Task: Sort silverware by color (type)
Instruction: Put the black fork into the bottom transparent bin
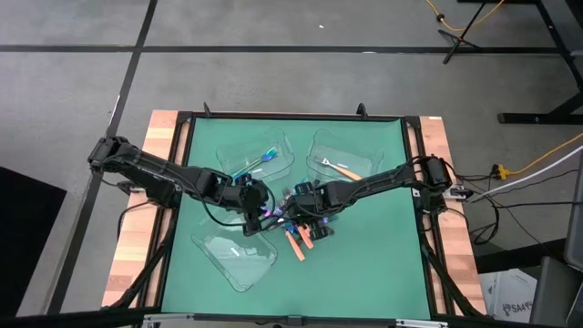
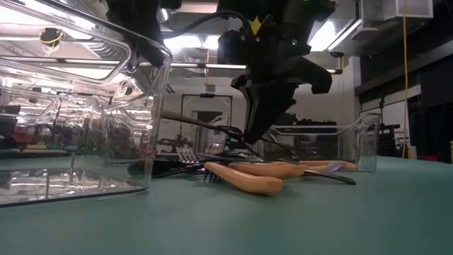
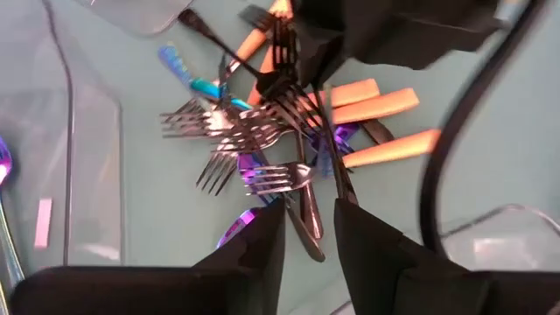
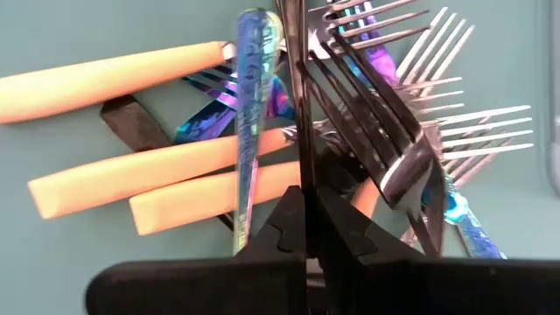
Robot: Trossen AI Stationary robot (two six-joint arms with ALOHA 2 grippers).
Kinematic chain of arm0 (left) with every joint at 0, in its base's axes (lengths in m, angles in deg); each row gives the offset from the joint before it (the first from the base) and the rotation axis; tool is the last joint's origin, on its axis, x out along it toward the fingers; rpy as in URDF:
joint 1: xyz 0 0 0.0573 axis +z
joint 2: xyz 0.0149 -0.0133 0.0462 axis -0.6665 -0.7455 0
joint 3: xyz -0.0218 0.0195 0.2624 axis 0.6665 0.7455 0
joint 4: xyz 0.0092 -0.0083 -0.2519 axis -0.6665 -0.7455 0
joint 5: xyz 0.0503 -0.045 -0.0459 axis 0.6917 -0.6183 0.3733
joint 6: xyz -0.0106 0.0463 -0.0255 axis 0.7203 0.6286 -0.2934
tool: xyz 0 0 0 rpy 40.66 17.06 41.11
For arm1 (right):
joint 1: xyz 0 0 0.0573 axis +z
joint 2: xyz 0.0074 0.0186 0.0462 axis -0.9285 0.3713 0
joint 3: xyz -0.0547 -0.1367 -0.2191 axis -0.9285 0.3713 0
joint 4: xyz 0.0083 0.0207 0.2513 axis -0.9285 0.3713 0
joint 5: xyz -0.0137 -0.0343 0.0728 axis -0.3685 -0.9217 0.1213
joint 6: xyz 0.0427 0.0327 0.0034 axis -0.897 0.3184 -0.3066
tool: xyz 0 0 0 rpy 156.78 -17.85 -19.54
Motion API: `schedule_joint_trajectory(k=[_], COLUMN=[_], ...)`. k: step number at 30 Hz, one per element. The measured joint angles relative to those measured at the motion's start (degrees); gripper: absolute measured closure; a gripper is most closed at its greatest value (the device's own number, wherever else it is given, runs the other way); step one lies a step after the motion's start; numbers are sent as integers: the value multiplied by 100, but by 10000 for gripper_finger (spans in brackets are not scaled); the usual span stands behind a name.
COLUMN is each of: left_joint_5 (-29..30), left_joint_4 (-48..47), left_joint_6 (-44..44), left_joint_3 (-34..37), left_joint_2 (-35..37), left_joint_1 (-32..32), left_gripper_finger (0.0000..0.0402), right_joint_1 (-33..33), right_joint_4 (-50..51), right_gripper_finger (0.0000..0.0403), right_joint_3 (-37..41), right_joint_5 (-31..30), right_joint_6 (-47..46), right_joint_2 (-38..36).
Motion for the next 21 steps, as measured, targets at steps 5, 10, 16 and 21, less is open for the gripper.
schedule_joint_trajectory(k=[5, 10, 16, 21], left_joint_5=[-71, -532, -764, -766], left_joint_4=[-6, -16, -19, -13], left_joint_6=[-316, -368, -624, -632], left_joint_3=[0, 0, 0, 0], left_joint_2=[-172, -179, -179, -179], left_joint_1=[119, 275, 300, 298], left_gripper_finger=[265, 247, 245, 245], right_joint_1=[0, 0, 7, 7], right_joint_4=[-35, -20, 31, 191], right_gripper_finger=[398, 398, 398, 398], right_joint_3=[-2, -2, -2, -4], right_joint_5=[-200, -257, -217, -198], right_joint_6=[2, 31, 53, 231], right_joint_2=[-6, -7, -53, -246])
